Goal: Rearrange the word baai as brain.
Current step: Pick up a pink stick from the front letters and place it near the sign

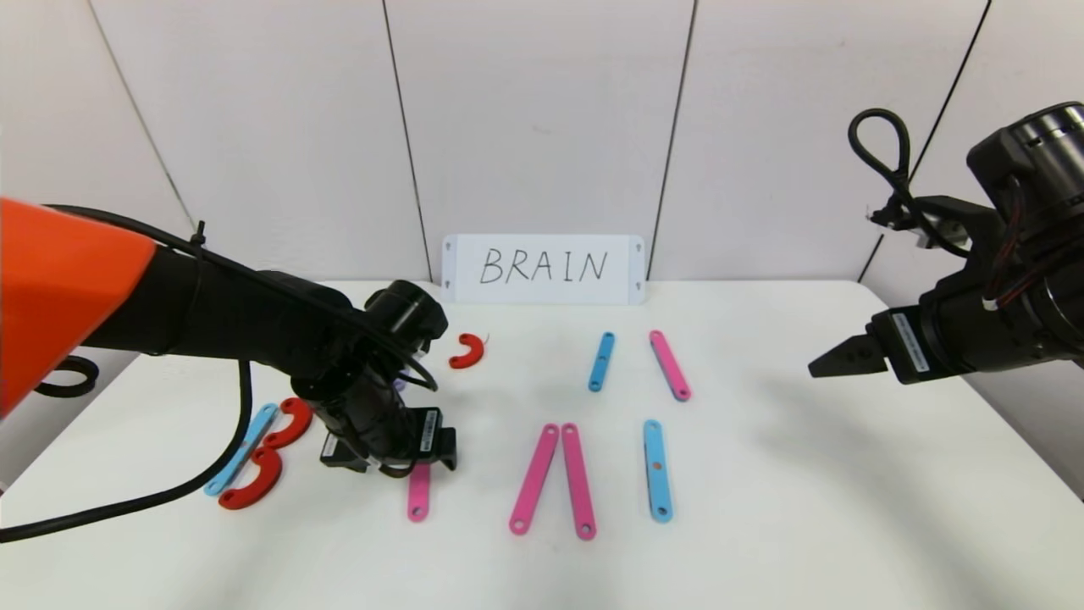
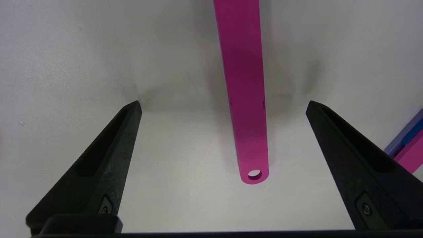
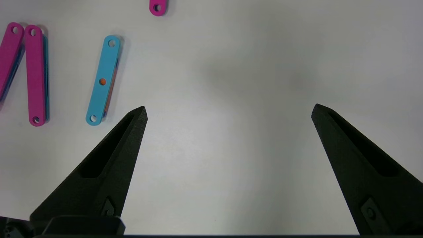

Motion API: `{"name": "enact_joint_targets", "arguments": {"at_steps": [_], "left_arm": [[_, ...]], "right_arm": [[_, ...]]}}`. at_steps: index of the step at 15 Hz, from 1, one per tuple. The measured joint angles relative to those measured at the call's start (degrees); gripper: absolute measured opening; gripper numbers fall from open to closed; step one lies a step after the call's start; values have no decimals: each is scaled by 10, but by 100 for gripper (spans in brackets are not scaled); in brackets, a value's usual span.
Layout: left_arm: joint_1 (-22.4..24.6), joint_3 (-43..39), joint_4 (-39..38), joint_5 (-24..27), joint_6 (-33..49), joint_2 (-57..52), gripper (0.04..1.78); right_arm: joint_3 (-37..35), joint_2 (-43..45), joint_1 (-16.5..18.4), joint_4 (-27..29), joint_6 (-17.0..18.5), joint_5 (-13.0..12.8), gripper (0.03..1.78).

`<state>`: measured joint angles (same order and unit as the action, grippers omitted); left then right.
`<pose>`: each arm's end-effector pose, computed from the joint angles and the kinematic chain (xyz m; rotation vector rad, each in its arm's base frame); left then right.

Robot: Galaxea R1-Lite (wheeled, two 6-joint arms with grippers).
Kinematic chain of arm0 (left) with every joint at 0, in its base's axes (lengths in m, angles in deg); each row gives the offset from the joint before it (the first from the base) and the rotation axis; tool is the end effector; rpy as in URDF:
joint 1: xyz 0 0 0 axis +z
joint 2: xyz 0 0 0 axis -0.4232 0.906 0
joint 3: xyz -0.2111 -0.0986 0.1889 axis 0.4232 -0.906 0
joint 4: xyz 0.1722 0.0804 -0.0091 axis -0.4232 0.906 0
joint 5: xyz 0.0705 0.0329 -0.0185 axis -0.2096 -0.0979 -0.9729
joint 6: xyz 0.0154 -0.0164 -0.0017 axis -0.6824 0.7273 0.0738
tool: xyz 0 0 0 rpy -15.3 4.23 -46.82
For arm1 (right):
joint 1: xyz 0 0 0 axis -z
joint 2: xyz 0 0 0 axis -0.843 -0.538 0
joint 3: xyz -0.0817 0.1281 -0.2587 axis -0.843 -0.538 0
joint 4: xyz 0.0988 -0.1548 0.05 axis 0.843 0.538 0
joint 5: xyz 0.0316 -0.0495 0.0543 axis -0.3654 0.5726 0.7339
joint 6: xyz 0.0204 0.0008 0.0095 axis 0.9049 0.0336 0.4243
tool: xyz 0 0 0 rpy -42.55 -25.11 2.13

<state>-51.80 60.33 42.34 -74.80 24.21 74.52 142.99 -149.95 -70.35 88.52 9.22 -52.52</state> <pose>0.3015 -0.1506 0.1233 -0.0875 1.2297 -0.0706 0.2461 0.0560 0.2458 -0.0720 0.9178 0.1696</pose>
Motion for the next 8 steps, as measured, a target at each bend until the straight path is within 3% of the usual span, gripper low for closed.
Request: {"name": "enact_joint_targets", "arguments": {"at_steps": [8], "left_arm": [[0,4,-1,-2,-1,6,174]], "right_arm": [[-1,1,-1,0,0,0,174]]}}
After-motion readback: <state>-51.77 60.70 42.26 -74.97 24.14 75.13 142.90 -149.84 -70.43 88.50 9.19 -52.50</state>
